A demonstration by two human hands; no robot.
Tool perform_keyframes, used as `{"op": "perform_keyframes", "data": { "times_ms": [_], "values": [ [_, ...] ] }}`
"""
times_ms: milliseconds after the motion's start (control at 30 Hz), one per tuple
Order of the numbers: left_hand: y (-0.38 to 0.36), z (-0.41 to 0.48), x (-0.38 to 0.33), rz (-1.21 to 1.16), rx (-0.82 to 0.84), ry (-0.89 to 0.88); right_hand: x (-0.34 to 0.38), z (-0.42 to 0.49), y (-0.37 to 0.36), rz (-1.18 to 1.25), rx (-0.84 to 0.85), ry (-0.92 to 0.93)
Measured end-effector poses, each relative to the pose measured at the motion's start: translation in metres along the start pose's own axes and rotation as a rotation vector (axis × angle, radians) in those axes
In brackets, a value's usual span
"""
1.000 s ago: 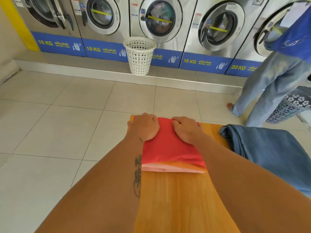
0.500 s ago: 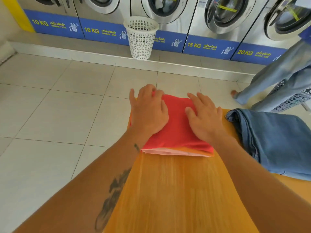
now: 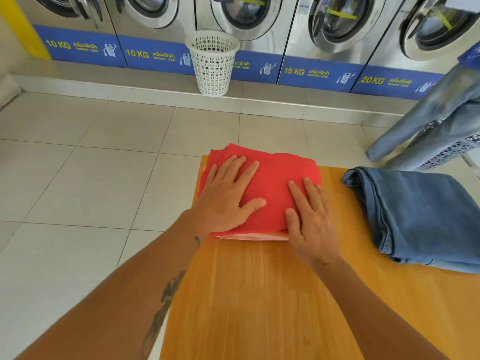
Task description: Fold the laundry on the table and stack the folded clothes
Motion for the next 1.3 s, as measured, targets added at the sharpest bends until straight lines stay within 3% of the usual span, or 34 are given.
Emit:
{"op": "perform_keyframes", "data": {
  "times_ms": [200,400,700,933,1000,1167,1300],
  "values": [
    [0.015,-0.004,0.014,0.101,0.127,-0.121,-0.010,-0.004,0.007,0.008,0.110,-0.040],
    [0.018,0.004,0.011,0.178,0.244,-0.035,0.016,0.016,0.012,-0.029,0.209,-0.006],
    [0.011,0.009,0.034,0.045,0.190,0.045,-0.003,0.038,0.018,0.102,0.354,-0.151],
    [0.023,0.009,0.016,0.168,0.328,0.165,0.011,0.048,0.040,-0.032,0.534,-0.174],
    [0.036,0.004,0.012,0.172,0.354,0.225,0.016,0.047,0.057,-0.006,0.509,-0.224],
    [0.077,-0.019,-0.003,0.157,0.264,0.313,0.011,0.026,0.108,0.147,0.495,-0.312],
    [0.102,-0.042,-0.045,0.085,0.108,0.346,0.013,0.006,0.157,0.119,0.498,-0.313]
  ]
}}
Point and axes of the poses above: each hand's wrist, its own z-axis towards the middle knuckle, its own y-axis out of the back of the hand, x = y × z, the point moved 1 cm from there along z, towards the middle knuckle, and after that the axes turned 12 degrees about -x, right-handed, at the moved point
